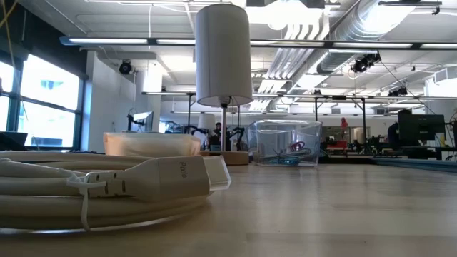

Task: Pick & Place USB Port
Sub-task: Put the blue and black charger cable into the transparent bin

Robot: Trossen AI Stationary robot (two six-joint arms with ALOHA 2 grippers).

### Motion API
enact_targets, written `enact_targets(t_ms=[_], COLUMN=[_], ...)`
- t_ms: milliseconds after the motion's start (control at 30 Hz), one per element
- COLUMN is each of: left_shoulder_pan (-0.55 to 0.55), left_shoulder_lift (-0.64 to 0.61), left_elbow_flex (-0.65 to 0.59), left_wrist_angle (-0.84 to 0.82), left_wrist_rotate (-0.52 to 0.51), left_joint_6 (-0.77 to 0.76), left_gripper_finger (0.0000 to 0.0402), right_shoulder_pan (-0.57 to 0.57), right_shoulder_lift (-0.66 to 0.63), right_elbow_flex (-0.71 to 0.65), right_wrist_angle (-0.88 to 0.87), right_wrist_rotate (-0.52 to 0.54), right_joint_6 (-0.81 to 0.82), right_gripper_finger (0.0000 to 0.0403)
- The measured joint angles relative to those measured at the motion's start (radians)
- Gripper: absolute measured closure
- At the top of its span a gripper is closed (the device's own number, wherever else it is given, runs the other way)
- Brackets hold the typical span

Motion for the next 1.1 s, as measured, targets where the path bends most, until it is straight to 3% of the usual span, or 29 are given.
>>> enact_targets(t_ms=[200, 533, 667, 767, 867, 967, 1100], left_shoulder_pan=[0.000, 0.001, 0.001, -0.001, -0.029, -0.060, -0.087], left_shoulder_lift=[0.001, -0.010, -0.039, -0.060, -0.074, -0.083, -0.094], left_elbow_flex=[0.000, 0.000, 0.000, 0.001, 0.001, 0.000, 0.000], left_wrist_angle=[-0.002, -0.011, -0.060, -0.063, -0.069, -0.109, -0.159], left_wrist_rotate=[0.040, 0.079, 0.097, 0.183, 0.228, 0.218, 0.104], left_joint_6=[-0.013, -0.083, -0.075, -0.003, 0.066, 0.154, 0.251], left_gripper_finger=[0.0382, 0.0293, 0.0275, 0.0272, 0.0271, 0.0271, 0.0271], right_shoulder_pan=[-0.001, 0.000, 0.011, -0.001, -0.063, -0.146, -0.263], right_shoulder_lift=[0.000, -0.035, -0.073, -0.113, -0.151, -0.170, -0.154], right_elbow_flex=[0.000, -0.001, -0.001, -0.001, -0.001, -0.001, 0.000], right_wrist_angle=[-0.005, -0.068, -0.169, -0.284, -0.393, -0.446, -0.464], right_wrist_rotate=[0.000, -0.004, 0.076, 0.233, 0.302, 0.262, 0.142], right_joint_6=[0.011, 0.057, 0.119, 0.275, 0.464, 0.616, 0.727], right_gripper_finger=[0.0386, 0.0386, 0.0386, 0.0386, 0.0386, 0.0386, 0.0386])
